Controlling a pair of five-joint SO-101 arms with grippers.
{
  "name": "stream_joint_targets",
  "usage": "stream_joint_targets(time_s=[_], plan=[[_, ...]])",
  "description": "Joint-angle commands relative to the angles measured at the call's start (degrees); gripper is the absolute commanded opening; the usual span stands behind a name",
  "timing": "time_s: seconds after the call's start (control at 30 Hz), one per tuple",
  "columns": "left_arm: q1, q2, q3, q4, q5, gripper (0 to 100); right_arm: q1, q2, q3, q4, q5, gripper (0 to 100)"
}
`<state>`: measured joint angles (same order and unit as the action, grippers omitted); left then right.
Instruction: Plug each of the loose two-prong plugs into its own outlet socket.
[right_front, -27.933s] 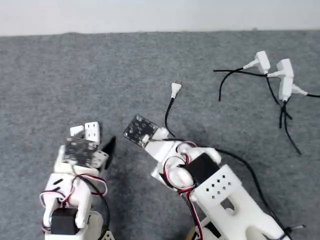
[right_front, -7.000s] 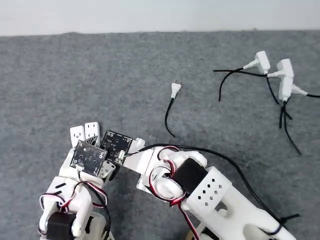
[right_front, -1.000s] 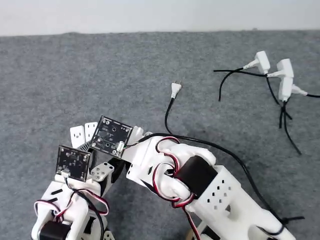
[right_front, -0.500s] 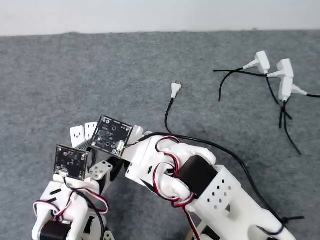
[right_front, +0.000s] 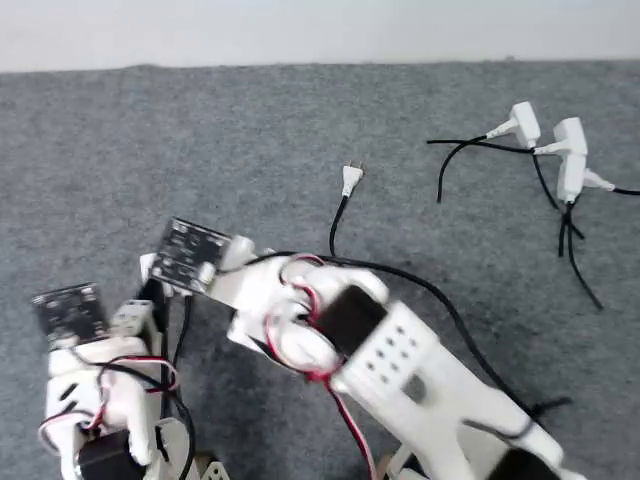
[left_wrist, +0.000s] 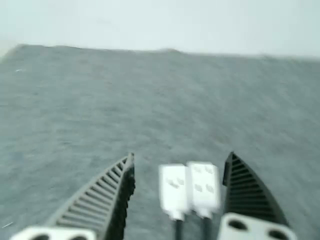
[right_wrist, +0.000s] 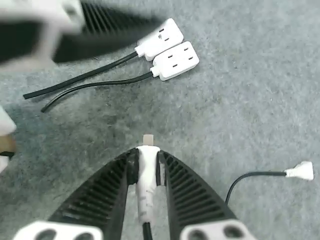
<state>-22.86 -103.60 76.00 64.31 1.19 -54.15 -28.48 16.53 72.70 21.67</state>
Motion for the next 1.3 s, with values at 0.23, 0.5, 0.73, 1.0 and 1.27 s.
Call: stream_joint_targets(time_s=[0.23, 0.5, 0.73, 1.0, 1.27], plan=[[-18.90, -0.88, -3.91, -2.11, 3.60, 29, 0.75, 29.85, -26.90, 0.22, 5.71, 0.9], [-30.33, -0.88, -8.22, -2.11, 2.37, 29, 0.40, 58.33, -62.95, 13.23, 10.20, 0.9], [-34.90, -0.88, -9.63, -2.11, 5.63, 29, -0.48, 78.81, -94.24, 24.31, 15.82, 0.9], [-35.08, -0.88, -9.27, -2.02, 5.63, 29, -1.10, 91.74, -106.90, 26.77, 21.01, 0.9], [-34.90, -0.88, -9.19, -2.02, 5.63, 29, -2.77, 92.26, -107.25, 26.59, 27.16, 0.9]])
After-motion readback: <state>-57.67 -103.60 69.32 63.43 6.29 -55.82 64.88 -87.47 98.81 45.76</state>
